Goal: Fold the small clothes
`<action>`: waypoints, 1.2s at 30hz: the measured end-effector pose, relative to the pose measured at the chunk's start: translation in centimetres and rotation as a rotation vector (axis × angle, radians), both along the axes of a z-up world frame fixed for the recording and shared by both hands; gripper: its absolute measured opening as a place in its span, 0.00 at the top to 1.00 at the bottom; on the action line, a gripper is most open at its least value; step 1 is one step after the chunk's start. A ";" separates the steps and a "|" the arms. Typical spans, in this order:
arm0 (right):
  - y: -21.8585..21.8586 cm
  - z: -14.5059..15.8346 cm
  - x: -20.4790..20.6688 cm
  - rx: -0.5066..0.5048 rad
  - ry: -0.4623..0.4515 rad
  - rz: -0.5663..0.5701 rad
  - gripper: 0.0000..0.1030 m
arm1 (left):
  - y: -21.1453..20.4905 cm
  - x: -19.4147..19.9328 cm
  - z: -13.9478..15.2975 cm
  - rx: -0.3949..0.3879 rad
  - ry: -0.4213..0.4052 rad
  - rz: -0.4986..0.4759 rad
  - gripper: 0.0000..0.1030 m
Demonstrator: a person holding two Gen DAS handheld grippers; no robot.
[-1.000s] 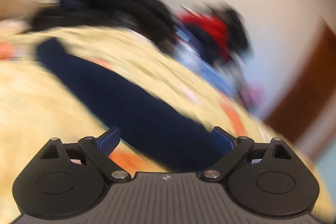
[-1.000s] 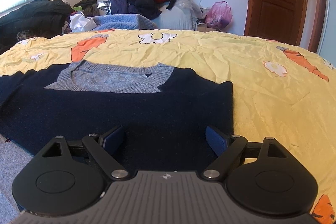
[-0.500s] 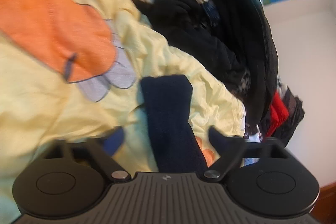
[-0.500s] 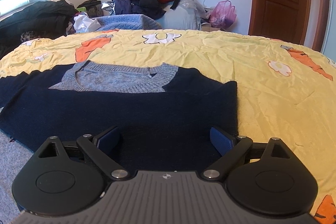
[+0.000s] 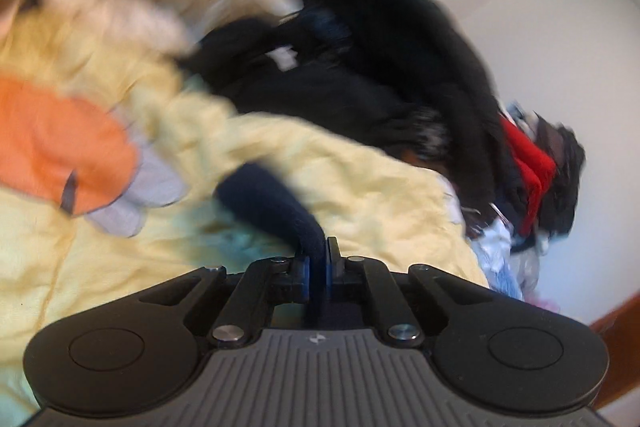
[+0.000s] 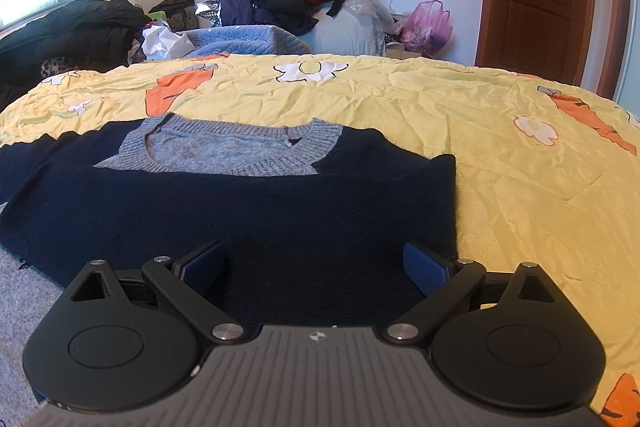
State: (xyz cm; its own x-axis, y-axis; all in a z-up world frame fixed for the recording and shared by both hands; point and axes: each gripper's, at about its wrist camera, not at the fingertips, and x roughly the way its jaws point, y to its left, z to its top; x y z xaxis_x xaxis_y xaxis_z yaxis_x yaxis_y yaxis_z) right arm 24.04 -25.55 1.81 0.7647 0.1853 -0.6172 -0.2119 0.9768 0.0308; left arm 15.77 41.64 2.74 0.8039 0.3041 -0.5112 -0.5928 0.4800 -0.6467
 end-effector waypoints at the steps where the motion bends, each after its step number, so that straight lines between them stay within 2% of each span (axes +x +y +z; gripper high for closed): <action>1: 0.0 0.0 0.0 0.000 0.000 0.000 0.06 | -1.5 0.3 1.2 0.054 -0.012 -0.029 0.94; 3: 0.0 0.0 0.0 0.000 0.000 0.000 0.06 | -6.1 0.8 3.6 0.196 -0.037 -0.119 0.94; 6: 0.0 0.0 0.0 0.002 0.000 0.000 0.06 | -16.0 1.8 5.7 0.483 -0.028 -0.300 0.94; 8: 0.0 0.0 0.0 0.003 0.000 0.000 0.06 | -23.6 2.2 5.4 0.664 -0.010 -0.475 0.94; 10: 0.0 0.0 0.0 0.008 0.000 -0.001 0.06 | -31.0 2.6 3.7 0.828 0.051 -0.670 0.94; 13: -0.1 0.0 0.0 0.015 0.000 -0.004 0.06 | -38.5 2.9 0.3 0.941 0.164 -0.911 0.93; 14: -0.1 0.0 0.0 0.017 0.000 -0.005 0.06 | -40.0 2.8 -0.4 0.976 0.203 -0.940 0.90; 16: -0.2 0.1 0.0 0.023 -0.001 -0.006 0.06 | -41.3 2.2 -1.2 1.020 0.228 -0.952 0.88; 19: -0.4 0.1 0.0 0.035 -0.001 -0.005 0.06 | -40.6 0.5 -0.9 1.010 0.203 -0.957 0.66; 21: -0.6 0.1 0.0 0.047 -0.001 -0.004 0.06 | -39.2 -1.1 -0.4 0.928 0.167 -0.929 0.25; 22: -0.6 0.1 0.0 0.052 -0.001 -0.004 0.06 | -38.2 -2.0 -0.1 0.860 0.135 -0.915 0.19; 24: -0.7 0.1 0.0 0.053 -0.001 -0.003 0.06 | -36.2 -3.6 0.1 0.713 0.072 -0.905 0.18; 26: -0.6 0.1 0.0 0.044 -0.001 -0.003 0.05 | -35.1 -4.2 -0.5 0.614 0.045 -0.905 0.18; 29: -0.2 0.1 0.1 0.017 0.009 0.008 0.03 | -34.3 -4.3 -1.4 0.555 0.069 -0.884 0.18; 31: 0.6 0.8 0.2 -0.018 0.029 -0.007 0.08 | -33.8 -4.0 -1.5 0.525 0.068 -0.847 0.18; 32: 0.9 1.5 0.0 0.013 0.037 -0.020 0.11 | -33.7 -3.7 -1.6 0.510 0.085 -0.842 0.18; 35: 2.2 3.7 -0.7 0.283 0.085 0.066 0.12 | -33.6 -3.5 -1.8 0.494 0.105 -0.837 0.18; 36: 3.2 4.2 -0.7 0.333 0.113 0.103 0.12 | -33.5 -3.6 -1.8 0.494 0.098 -0.837 0.17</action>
State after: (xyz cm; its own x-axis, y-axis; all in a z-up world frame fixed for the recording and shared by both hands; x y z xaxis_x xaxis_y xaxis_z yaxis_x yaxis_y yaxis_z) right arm 23.34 -22.33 5.97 0.6622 0.4628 -0.5894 -0.2854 0.8830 0.3727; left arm 12.12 8.16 0.92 0.8183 -0.1477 -0.5554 0.0226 0.9739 -0.2258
